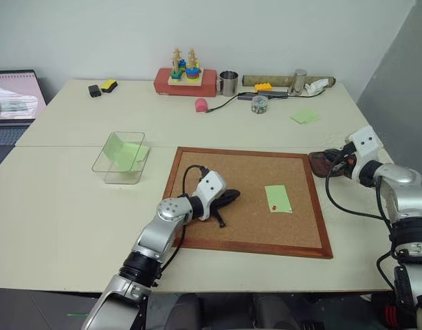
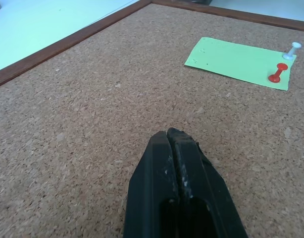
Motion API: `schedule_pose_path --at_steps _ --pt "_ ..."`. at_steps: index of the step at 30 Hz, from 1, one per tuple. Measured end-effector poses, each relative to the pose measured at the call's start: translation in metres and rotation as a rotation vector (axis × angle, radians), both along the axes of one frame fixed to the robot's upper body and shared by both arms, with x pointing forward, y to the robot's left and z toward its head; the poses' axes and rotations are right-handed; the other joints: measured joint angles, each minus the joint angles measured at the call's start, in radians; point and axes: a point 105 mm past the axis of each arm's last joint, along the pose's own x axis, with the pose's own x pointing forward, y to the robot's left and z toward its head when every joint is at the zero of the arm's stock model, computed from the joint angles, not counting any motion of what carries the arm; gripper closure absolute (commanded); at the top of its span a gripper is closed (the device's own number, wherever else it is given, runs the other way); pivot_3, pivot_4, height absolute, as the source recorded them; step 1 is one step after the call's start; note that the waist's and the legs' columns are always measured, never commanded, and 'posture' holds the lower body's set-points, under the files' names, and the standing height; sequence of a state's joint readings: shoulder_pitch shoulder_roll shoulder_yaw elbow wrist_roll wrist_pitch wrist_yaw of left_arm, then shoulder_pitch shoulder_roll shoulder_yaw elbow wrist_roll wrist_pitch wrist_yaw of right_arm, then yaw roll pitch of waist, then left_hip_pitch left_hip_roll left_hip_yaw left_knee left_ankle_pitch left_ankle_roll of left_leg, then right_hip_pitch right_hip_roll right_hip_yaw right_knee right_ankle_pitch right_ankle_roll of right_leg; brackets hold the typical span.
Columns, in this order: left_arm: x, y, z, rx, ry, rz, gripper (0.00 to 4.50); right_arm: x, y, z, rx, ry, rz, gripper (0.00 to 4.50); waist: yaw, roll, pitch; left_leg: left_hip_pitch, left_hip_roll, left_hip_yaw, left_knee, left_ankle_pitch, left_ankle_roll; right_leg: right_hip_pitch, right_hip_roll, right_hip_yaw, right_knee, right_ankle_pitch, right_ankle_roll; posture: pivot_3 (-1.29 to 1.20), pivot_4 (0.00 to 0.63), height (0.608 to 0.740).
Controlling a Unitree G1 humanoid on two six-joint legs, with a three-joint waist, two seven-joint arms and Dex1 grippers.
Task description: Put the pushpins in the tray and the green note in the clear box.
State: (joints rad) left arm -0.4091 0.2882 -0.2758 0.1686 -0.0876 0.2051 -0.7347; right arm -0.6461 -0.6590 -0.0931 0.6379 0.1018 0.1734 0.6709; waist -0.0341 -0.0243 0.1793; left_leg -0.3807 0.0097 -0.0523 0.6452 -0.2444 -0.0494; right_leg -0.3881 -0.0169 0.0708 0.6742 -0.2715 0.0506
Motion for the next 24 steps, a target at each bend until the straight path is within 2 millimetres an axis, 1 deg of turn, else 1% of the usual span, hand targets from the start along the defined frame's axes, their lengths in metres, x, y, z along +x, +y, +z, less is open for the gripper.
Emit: schedule_pose_path --at_steps 2,4,6,7,17,18,19,20,23,24 --pt "0.0 0.0 0.0 0.0 -0.001 0.0 4.5 0.002 -0.003 -0.004 0.002 0.006 -0.02 4.46 0.0 0.0 0.0 0.0 0.0 0.0 0.0 0.0 0.0 0.0 0.0 0.0 0.0 0.0 0.0 0.0 0.15 0.74" --pt "0.0 0.0 0.0 0.001 -0.001 0.0 4.5 0.004 -0.005 -0.007 0.009 0.018 -0.039 4.05 0.0 0.0 0.0 0.0 0.0 0.0 0.0 0.0 0.0 0.0 0.0 0.0 0.0 0.0 -0.001 0.0 0.15 0.74" --pt "0.0 0.0 0.0 0.001 -0.001 0.0 4.5 0.005 -0.006 -0.008 0.016 0.023 -0.044 3.79 0.0 0.0 0.0 0.0 0.0 0.0 0.0 0.0 0.0 0.0 0.0 0.0 0.0 0.0 -0.001 0.0 0.15 0.74" --pt "0.0 0.0 0.0 0.001 -0.002 0.0 4.5 0.005 -0.006 -0.008 0.017 0.023 -0.045 3.51 0.0 0.0 0.0 0.0 0.0 0.0 0.0 0.0 0.0 0.0 0.0 0.0 0.0 0.0 -0.001 0.0 0.15 0.74" --pt "0.0 0.0 0.0 0.002 -0.002 0.0 4.5 0.006 -0.006 -0.006 0.023 0.006 -0.052 1.52 -0.001 0.0 0.0 0.0 0.0 0.0 0.0 0.0 0.0 0.0 0.0 0.0 0.0 0.0 0.0 0.0 0.15 0.74" --pt "0.0 0.0 0.0 0.003 -0.003 0.0 4.5 0.005 -0.003 -0.001 0.022 -0.007 -0.03 1.41 -0.001 0.0 0.0 0.0 0.0 0.0 0.0 0.0 0.0 0.0 0.0 0.0 0.0 0.0 0.0 0.0 0.15 0.74" --pt "0.0 0.0 0.0 0.003 -0.003 0.0 4.5 0.004 -0.001 0.002 0.018 -0.016 -0.012 1.41 -0.001 0.0 0.0 0.0 0.0 0.0 0.0 0.0 0.0 0.0 0.0 0.0 0.0 0.0 0.0 0.0 0.15 0.74" --pt "0.0 0.0 0.0 0.003 -0.003 -0.001 4.5 0.003 0.004 0.01 0.013 -0.038 0.026 1.41 -0.001 0.0 0.0 0.0 0.0 0.0 0.0 0.0 0.0 0.0 0.0 0.0 0.0 0.0 0.001 0.0 0.15 0.74" --pt "0.0 -0.002 0.001 0.004 -0.004 -0.008 4.5 -0.013 0.013 0.023 0.005 -0.058 0.143 1.41 0.001 0.0 0.0 -0.001 0.0 -0.002 -0.001 0.0 0.0 0.0 0.0 -0.001 -0.001 -0.001 0.001 0.0 0.15 0.74" --pt "-0.001 -0.003 0.001 0.005 -0.004 -0.012 4.5 -0.025 0.018 0.024 -0.001 -0.053 0.2 1.41 0.002 0.0 0.0 -0.001 0.0 -0.002 -0.001 0.0 0.0 0.0 0.0 -0.002 -0.002 -0.001 0.001 0.0 0.15 0.74"
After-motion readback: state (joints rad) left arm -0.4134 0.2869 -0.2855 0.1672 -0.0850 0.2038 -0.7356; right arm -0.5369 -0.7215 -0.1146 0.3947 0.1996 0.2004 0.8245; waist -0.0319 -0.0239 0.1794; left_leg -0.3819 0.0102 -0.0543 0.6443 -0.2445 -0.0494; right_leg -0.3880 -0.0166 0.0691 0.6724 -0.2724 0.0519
